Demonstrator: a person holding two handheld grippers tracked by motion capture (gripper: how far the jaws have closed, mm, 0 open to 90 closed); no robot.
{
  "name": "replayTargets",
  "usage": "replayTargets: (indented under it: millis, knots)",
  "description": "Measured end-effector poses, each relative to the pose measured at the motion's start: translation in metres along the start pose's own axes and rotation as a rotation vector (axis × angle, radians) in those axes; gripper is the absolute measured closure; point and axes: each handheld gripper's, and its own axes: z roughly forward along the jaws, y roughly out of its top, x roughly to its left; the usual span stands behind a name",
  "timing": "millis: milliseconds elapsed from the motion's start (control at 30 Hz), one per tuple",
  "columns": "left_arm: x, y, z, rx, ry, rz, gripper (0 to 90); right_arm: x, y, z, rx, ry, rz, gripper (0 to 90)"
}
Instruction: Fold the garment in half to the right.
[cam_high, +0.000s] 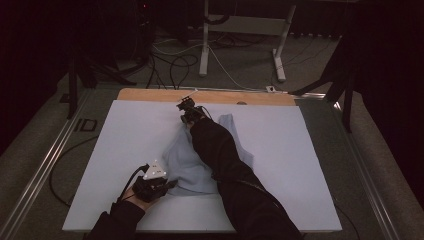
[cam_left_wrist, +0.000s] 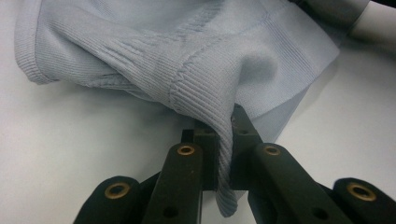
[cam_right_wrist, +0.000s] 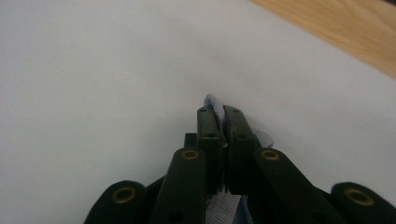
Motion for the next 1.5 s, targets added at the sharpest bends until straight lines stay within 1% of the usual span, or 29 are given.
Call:
replayTargets:
  millis: [33, 133, 200, 433, 467, 500, 667, 700, 733, 800, 833, 1000, 1033, 1100, 1133, 1167, 1267, 1333, 1400, 1433, 1500]
  knots:
    - [0.000, 0.000, 0.000, -0.003, -0.002, -0.006, 86.7, 0.000, 0.000, -0.002, 0.000, -0.001, -0.002, 87.4]
    - [-0.001, 0.001, -0.001, -0.002, -0.004, 0.000, 86.7, -0.002, 0.002, -0.006, -0.009, 0.000, -0.009, 87.5]
    - [-0.001, 0.003, -0.002, -0.005, -0.009, -0.004, 86.7, -0.002, 0.002, -0.008, -0.012, 0.000, -0.003, 87.5]
    - [-0.004, 0.008, -0.006, -0.009, -0.019, 0.005, 86.7, -0.005, 0.004, -0.021, -0.028, 0.005, -0.014, 87.5]
    - [-0.004, 0.009, -0.006, -0.006, -0.020, 0.014, 86.7, -0.005, 0.005, -0.023, -0.028, 0.008, -0.017, 87.5]
    - [-0.005, 0.010, -0.007, -0.004, -0.021, 0.016, 86.8, -0.006, 0.006, -0.026, -0.034, 0.013, -0.021, 87.5]
    - [-0.008, 0.016, -0.008, -0.003, -0.029, 0.033, 86.8, -0.010, 0.006, -0.034, -0.047, 0.028, -0.028, 87.5]
    - [-0.009, 0.017, -0.008, 0.001, -0.029, 0.042, 86.8, -0.010, 0.006, -0.034, -0.047, 0.028, -0.028, 87.5]
    - [-0.010, 0.019, -0.008, 0.000, -0.029, 0.044, 86.8, -0.012, 0.006, -0.037, -0.055, 0.034, -0.022, 87.5]
    - [-0.011, 0.020, -0.008, 0.000, -0.032, 0.044, 86.7, -0.012, 0.006, -0.037, -0.055, 0.034, -0.022, 87.5]
    - [-0.012, 0.023, -0.008, 0.000, -0.032, 0.052, 86.8, -0.014, 0.006, -0.041, -0.061, 0.036, -0.026, 87.4]
    - [-0.015, 0.031, -0.009, 0.002, -0.038, 0.073, 86.8, -0.016, 0.007, -0.047, -0.075, 0.043, -0.017, 87.4]
    - [-0.016, 0.033, -0.008, -0.001, -0.040, 0.074, 86.7, -0.017, 0.007, -0.050, -0.083, 0.042, -0.018, 87.4]
    - [-0.017, 0.036, -0.008, 0.001, -0.041, 0.083, 86.8, -0.019, 0.007, -0.051, -0.086, 0.041, -0.020, 87.4]
    - [-0.017, 0.038, -0.008, 0.002, -0.042, 0.089, 86.8, -0.021, 0.007, -0.055, -0.096, 0.045, -0.010, 87.4]
    - [-0.018, 0.039, -0.008, 0.000, -0.044, 0.088, 86.8, -0.022, 0.007, -0.056, -0.094, 0.043, -0.008, 87.4]
    - [-0.020, 0.044, -0.007, -0.001, -0.049, 0.105, 86.8, -0.026, 0.007, -0.062, -0.108, 0.043, -0.007, 87.4]
    - [-0.022, 0.047, -0.006, -0.001, -0.052, 0.109, 86.8, -0.027, 0.007, -0.063, -0.110, 0.049, 0.001, 87.4]
    - [-0.022, 0.048, -0.006, -0.002, -0.054, 0.112, 86.8, -0.028, 0.007, -0.065, -0.110, 0.045, 0.001, 87.4]
    - [-0.024, 0.051, -0.006, -0.001, -0.055, 0.122, 86.8, -0.029, 0.007, -0.065, -0.114, 0.042, -0.002, 87.4]
    - [-0.025, 0.053, -0.005, -0.003, -0.056, 0.123, 86.8, -0.032, 0.006, -0.069, -0.121, 0.040, 0.001, 87.4]
